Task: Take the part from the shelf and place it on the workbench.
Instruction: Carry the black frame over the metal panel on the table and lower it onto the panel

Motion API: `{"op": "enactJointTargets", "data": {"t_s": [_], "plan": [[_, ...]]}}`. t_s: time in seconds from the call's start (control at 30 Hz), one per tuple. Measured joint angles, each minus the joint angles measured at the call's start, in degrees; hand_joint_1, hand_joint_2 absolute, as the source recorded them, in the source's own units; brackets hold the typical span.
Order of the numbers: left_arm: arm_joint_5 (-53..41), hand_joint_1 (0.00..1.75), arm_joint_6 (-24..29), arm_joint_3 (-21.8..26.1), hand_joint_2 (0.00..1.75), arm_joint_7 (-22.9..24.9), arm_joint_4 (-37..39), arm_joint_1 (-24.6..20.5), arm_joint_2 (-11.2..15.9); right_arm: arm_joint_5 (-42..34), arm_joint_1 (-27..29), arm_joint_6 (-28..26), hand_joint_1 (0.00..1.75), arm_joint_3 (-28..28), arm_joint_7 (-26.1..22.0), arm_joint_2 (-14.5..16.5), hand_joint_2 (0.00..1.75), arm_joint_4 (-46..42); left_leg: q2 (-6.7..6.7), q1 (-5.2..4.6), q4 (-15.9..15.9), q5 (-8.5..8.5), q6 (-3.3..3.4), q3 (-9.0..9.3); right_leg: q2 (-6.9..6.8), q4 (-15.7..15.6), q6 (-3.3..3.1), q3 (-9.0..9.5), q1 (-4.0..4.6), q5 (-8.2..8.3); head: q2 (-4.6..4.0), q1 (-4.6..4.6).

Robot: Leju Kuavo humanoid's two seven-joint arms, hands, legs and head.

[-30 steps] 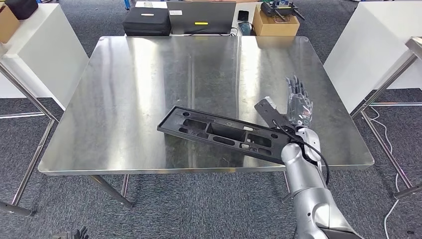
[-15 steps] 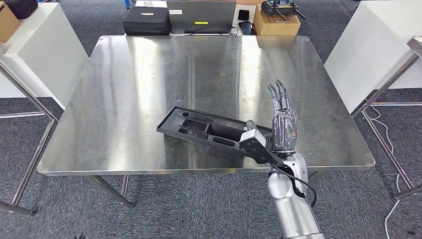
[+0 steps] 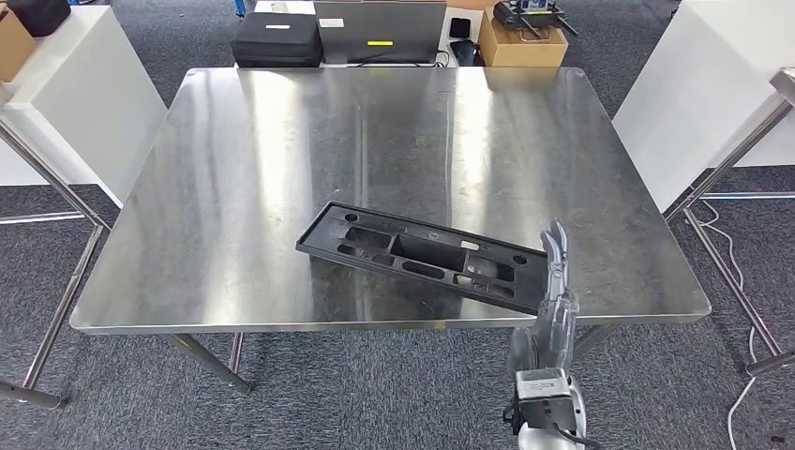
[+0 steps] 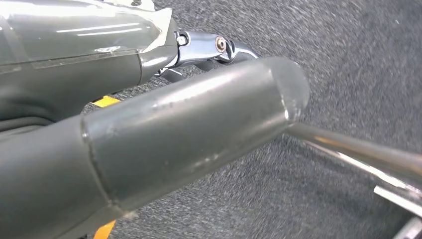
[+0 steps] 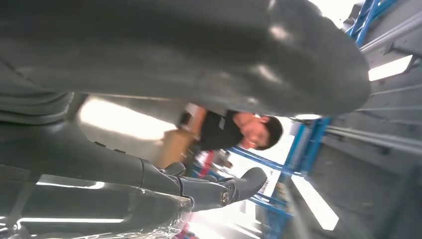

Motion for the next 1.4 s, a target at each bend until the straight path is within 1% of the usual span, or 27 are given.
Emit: {"op": "enactJointTargets", "data": {"t_s": [0.07,0.17,0.2,0.23,0.27,0.3,0.37,0.43,0.47,0.53,0.6,0.67,0.7,0.73,0.77,0.8,0.87,0.93,1.0,1.07,1.13,1.2,1.23,1.27,1.3,1.33,1.4], "plan": [[0.10,0.00,0.28,0.77,0.00,0.08,0.00,0.02,-0.36,-2.20,1.84,0.87,0.00,-0.30,-0.52,0.46,0.00,-0.35,0.11,0.33,-0.47,0.33,0.41,0.31,0.06,2.29,-0.16,-0.73,0.02,-1.52,0.00,0.07],[0.13,0.00,0.60,1.69,0.00,0.09,0.00,0.02,-0.89,-4.10,3.99,1.79,0.00,-1.19,-0.93,0.99,0.00,-0.37,0.24,0.41,-0.64,0.46,0.68,0.34,0.14,12.73,-1.00,-5.69,0.04,-6.69,0.00,0.26],[0.15,0.00,0.70,1.94,0.00,0.10,0.01,0.03,-1.07,-4.67,4.51,1.98,0.00,-1.56,-0.95,1.10,0.00,-0.32,0.24,0.35,-0.62,0.48,0.68,0.28,0.15,15.61,-1.00,-7.11,0.06,-7.64,0.00,0.26],[0.21,0.00,0.90,2.20,0.00,0.10,0.01,0.03,-1.26,-5.33,4.92,2.20,0.00,-2.00,-0.99,1.27,0.00,-0.25,0.22,0.30,-0.60,0.52,0.65,0.23,0.15,16.60,-0.78,-7.54,0.08,-7.60,0.00,0.27],[0.33,0.00,1.12,2.45,0.00,0.11,0.02,0.04,-1.44,-6.06,5.22,2.47,0.00,-2.53,-1.11,1.51,0.00,-0.14,0.18,0.27,-0.59,0.60,0.58,0.20,0.16,15.08,-0.41,-6.68,0.10,-6.58,0.00,0.27],[0.50,0.00,1.36,2.76,0.00,0.11,0.02,0.05,-1.65,-6.75,5.43,2.75,0.00,-3.17,-1.31,1.81,0.00,0.01,0.14,0.26,-0.57,0.70,0.45,0.18,0.15,11.65,-0.05,-4.79,0.08,-5.08,0.00,0.27],[1.00,0.00,1.68,3.41,0.00,0.09,0.01,0.07,-2.01,-7.54,5.70,3.17,0.00,-4.52,-1.79,2.43,0.00,0.33,0.05,0.21,-0.47,0.97,0.00,0.13,0.17,4.05,0.12,-0.51,0.18,-2.11,0.00,0.24],[1.71,0.00,1.77,4.15,0.00,0.03,0.00,0.08,-2.26,-7.58,5.94,3.17,0.00,-5.76,-2.17,2.99,0.00,0.64,0.03,0.16,-0.19,1.20,-0.63,0.09,0.29,1.05,-0.54,0.71,0.45,-0.60,0.00,0.14],[2.14,0.00,1.77,4.56,0.00,-0.01,-0.01,0.08,-2.37,-7.54,6.05,3.12,0.00,-6.27,-2.26,3.27,0.00,0.80,0.02,0.19,-0.14,1.33,-1.00,0.04,0.37,1.18,-0.96,0.41,0.63,-0.13,0.00,0.10],[2.91,0.00,1.75,5.49,0.00,-0.05,-0.04,0.13,-2.51,-7.71,6.00,3.09,0.00,-7.10,-2.19,3.96,0.00,1.17,0.06,0.51,0.36,0.93,-1.79,-0.36,0.34,0.94,-2.06,-0.14,0.27,0.32,0.00,0.10],[3.36,0.00,1.74,6.31,0.00,-0.07,-0.08,0.21,-2.60,-8.67,5.80,3.09,0.00,-7.79,-1.69,4.76,0.00,1.68,0.14,0.93,3.66,-2.85,-2.58,-1.58,0.20,0.77,-3.17,-0.73,-0.13,1.09,0.00,-0.07],[3.60,0.00,1.74,6.97,0.00,-0.07,-0.11,0.26,-2.69,-10.05,5.64,3.09,0.00,-8.61,-1.06,5.40,0.87,2.31,0.19,1.32,10.46,-8.46,-3.40,-3.37,0.04,0.83,-3.64,-1.37,-0.04,1.79,0.00,-0.27],[3.67,0.00,1.74,7.25,0.00,-0.07,-0.13,0.26,-2.75,-10.59,5.57,3.09,0.00,-9.02,-0.84,5.60,0.87,2.61,0.21,1.56,13.46,-10.05,-3.76,-3.88,-0.03,0.88,-3.63,-1.69,-0.03,2.12,0.00,-0.26],[3.67,0.00,1.73,7.48,0.00,-0.07,-0.13,0.26,-2.81,-10.94,5.48,3.06,0.00,-9.38,-0.69,5.73,0.87,2.87,0.26,1.83,15.06,-10.48,-4.07,-3.71,-0.08,0.95,-3.50,-2.01,-0.05,2.46,0.00,-0.29],[3.67,0.00,1.66,7.66,0.00,-0.06,-0.14,0.27,-2.85,-11.26,5.40,3.00,0.00,-9.69,-0.62,5.81,0.44,3.10,0.32,2.13,14.52,-9.76,-4.30,-2.49,-0.11,1.02,-3.34,-2.36,-0.10,2.74,0.00,-0.28],[3.64,0.00,1.56,7.78,0.00,-0.04,-0.16,0.26,-2.88,-11.61,5.32,2.86,0.00,-9.99,-0.60,5.86,0.00,3.31,0.38,2.44,11.84,-8.31,-4.48,-0.21,-0.13,1.12,-3.16,-2.64,-0.18,2.97,0.00,-0.29],[3.50,0.00,1.24,7.91,0.00,0.00,-0.25,0.25,-2.91,-12.47,5.15,2.36,0.00,-10.54,-0.66,5.95,0.00,3.63,0.37,2.77,4.14,-6.05,-4.68,5.11,-0.19,1.38,-2.70,-3.05,-0.19,3.29,0.00,-0.33],[3.22,0.00,0.80,8.01,0.00,0.02,-0.36,0.29,-2.95,-13.22,5.05,1.90,0.00,-11.01,-0.86,5.97,0.00,3.79,0.19,2.57,0.02,-5.57,-4.37,7.43,-0.26,1.57,-1.98,-3.41,0.01,3.74,0.00,-0.36],[3.02,0.00,0.36,8.10,0.00,0.01,-0.44,0.34,-2.95,-13.67,5.09,1.62,0.00,-11.48,-1.14,5.97,0.00,3.88,0.12,2.19,-0.29,-5.22,-3.48,7.10,-0.27,1.48,-1.01,-3.79,0.15,4.30,0.00,-0.32],[2.90,0.00,0.13,8.16,0.00,-0.02,-0.49,0.30,-2.97,-13.82,5.18,1.30,0.00,-11.93,-1.50,5.90,0.00,3.94,0.35,2.01,-0.55,-4.35,-2.11,6.36,-0.15,2.68,-0.58,-4.78,0.06,3.20,0.00,-0.23],[2.80,0.00,0.05,8.23,0.00,-0.05,-0.52,0.27,-2.96,-13.81,5.23,1.12,0.00,-12.28,-1.74,5.80,0.00,3.99,0.62,1.86,-0.73,-3.31,-0.88,5.20,0.00,7.84,-1.05,-6.98,-0.05,-0.78,0.00,-0.01],[2.78,0.00,0.04,8.35,0.00,-0.06,-0.54,0.29,-2.92,-13.81,5.33,1.10,0.00,-12.62,-1.78,5.71,0.00,4.12,0.72,1.57,-0.69,-2.27,-0.39,3.78,0.06,15.21,-1.35,-9.26,-0.04,-4.73,0.00,0.18],[2.78,0.00,0.03,8.39,0.00,-0.07,-0.55,0.30,-2.91,-13.82,5.40,1.10,0.00,-12.80,-1.79,5.66,0.00,4.20,0.74,1.44,-0.66,-1.70,-0.34,3.02,0.08,17.43,-1.15,-9.50,-0.01,-5.39,0.00,0.19],[2.78,0.00,0.03,8.42,0.00,-0.07,-0.55,0.32,-2.92,-13.82,5.45,1.10,0.00,-12.93,-1.79,5.62,0.00,4.27,0.73,1.32,-0.63,-1.15,-0.35,2.31,0.10,17.66,-0.79,-8.73,0.05,-5.01,0.00,0.21],[2.76,0.00,0.02,8.42,0.00,-0.07,-0.55,0.33,-2.94,-13.82,5.48,1.10,0.00,-13.02,-1.79,5.58,0.00,4.32,0.72,1.22,-0.60,-0.63,-0.41,1.67,0.10,15.73,-0.40,-6.88,0.13,-3.88,0.00,0.21],[2.74,0.00,0.02,8.42,0.00,-0.07,-0.55,0.32,-2.96,-13.82,5.46,1.10,0.00,-13.07,-1.79,5.56,0.00,4.35,0.69,1.15,-0.57,-0.10,-0.53,1.10,0.11,12.10,-0.16,-4.13,0.23,-2.63,0.00,0.22],[2.66,0.00,-0.09,8.42,0.00,-0.08,-0.55,0.32,-3.04,-13.83,5.41,1.09,0.00,-13.11,-1.84,5.54,0.00,4.35,0.63,0.94,-0.51,0.88,-1.02,0.34,0.12,3.78,-0.48,1.50,0.64,-1.57,0.00,0.15]]}}
